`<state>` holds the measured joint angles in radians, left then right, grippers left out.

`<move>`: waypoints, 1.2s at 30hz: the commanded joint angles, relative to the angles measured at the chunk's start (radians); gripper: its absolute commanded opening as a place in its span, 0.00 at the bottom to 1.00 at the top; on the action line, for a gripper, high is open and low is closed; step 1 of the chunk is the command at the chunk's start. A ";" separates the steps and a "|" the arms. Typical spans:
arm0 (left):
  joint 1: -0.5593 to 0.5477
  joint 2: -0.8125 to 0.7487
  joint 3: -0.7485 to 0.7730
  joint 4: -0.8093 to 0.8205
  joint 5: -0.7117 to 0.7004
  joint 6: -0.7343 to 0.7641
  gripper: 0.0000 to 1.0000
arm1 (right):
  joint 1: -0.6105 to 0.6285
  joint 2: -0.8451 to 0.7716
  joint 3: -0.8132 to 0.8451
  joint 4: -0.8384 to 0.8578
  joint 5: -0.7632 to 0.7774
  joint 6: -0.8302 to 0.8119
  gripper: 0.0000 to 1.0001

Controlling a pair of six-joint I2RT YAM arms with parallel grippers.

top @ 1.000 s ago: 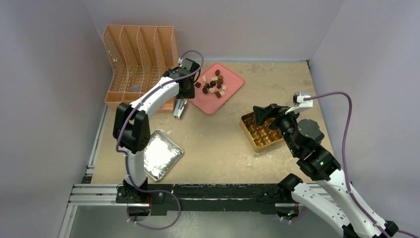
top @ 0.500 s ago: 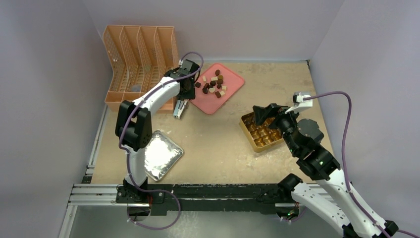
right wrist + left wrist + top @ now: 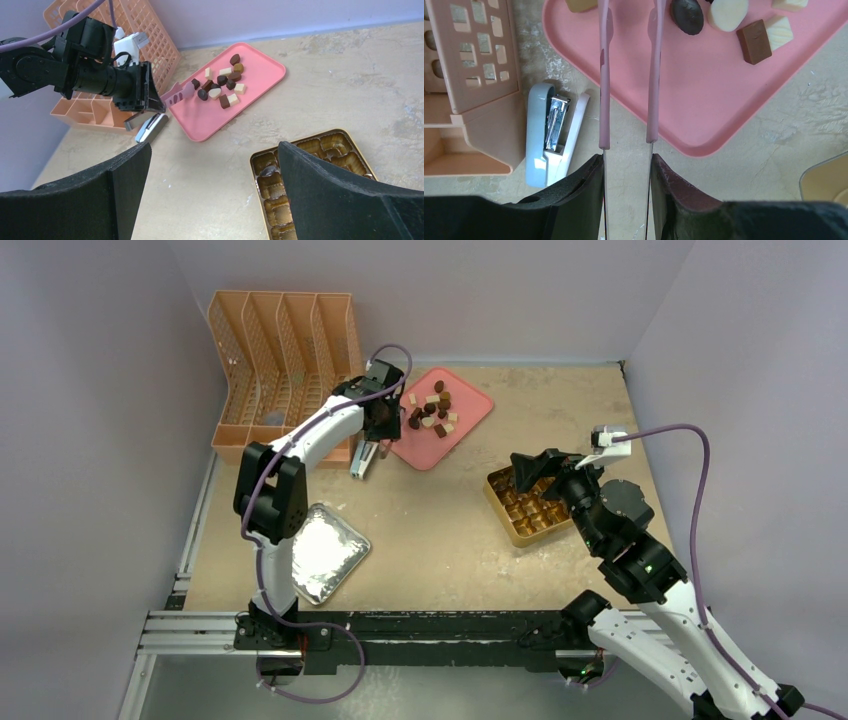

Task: Pack the chocolate
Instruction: Pick up the fake chocolate from the plate.

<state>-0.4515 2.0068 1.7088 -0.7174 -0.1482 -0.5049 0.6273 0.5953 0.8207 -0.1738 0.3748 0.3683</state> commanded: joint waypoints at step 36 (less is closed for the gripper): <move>0.013 0.007 0.025 0.010 -0.058 0.037 0.36 | -0.003 0.002 0.020 0.068 0.001 -0.014 0.99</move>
<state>-0.4454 2.0109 1.6905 -0.7456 -0.2272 -0.4866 0.6273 0.5953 0.8207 -0.1726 0.3748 0.3687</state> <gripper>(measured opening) 0.368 0.984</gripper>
